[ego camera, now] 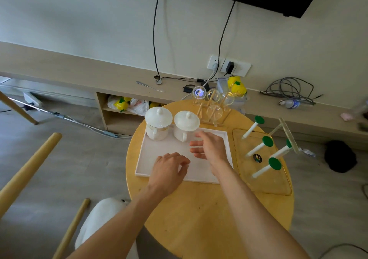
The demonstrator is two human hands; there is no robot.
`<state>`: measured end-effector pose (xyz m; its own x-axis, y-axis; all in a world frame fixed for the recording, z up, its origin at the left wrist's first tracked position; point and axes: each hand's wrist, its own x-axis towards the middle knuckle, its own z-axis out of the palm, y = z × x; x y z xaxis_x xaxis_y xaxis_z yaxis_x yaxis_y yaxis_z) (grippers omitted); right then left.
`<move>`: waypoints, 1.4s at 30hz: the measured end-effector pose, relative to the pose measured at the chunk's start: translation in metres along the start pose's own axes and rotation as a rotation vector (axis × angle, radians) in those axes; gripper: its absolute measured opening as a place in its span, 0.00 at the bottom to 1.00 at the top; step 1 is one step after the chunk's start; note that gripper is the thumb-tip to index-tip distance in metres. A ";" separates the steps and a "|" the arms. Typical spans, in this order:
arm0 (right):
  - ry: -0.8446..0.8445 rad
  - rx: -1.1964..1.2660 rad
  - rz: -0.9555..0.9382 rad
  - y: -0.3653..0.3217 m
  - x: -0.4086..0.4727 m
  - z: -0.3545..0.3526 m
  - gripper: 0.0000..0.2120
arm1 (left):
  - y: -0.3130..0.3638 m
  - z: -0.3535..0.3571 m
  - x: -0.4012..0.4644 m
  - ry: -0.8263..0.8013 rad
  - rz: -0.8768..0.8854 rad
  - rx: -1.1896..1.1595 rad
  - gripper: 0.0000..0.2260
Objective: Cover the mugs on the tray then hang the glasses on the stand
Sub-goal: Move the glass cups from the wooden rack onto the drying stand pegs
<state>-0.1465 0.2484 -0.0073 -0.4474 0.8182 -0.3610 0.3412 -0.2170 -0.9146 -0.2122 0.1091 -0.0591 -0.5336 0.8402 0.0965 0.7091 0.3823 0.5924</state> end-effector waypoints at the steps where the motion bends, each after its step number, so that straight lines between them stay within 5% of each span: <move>1: 0.056 -0.019 -0.052 -0.004 0.010 -0.011 0.11 | 0.006 0.006 0.007 -0.021 0.029 -0.041 0.11; 8: 0.337 -0.769 -0.593 -0.052 0.065 -0.048 0.13 | 0.032 0.028 0.040 -0.067 0.094 -0.307 0.10; 16: 0.303 -1.236 -0.671 -0.051 0.111 -0.036 0.27 | 0.044 0.047 0.093 -0.081 0.178 -0.412 0.10; 30: 0.250 -1.187 -0.618 -0.087 0.094 -0.041 0.26 | 0.044 0.048 0.101 -0.097 0.180 -0.470 0.09; 42: 0.196 -0.930 -0.494 -0.154 0.004 -0.199 0.25 | 0.060 0.048 0.105 -0.131 0.122 -0.667 0.07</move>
<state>-0.0362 0.3912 0.1679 -0.5960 0.7936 0.1228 0.6917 0.5850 -0.4235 -0.2035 0.2393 -0.0515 -0.3781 0.9178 0.1212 0.3035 -0.0008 0.9528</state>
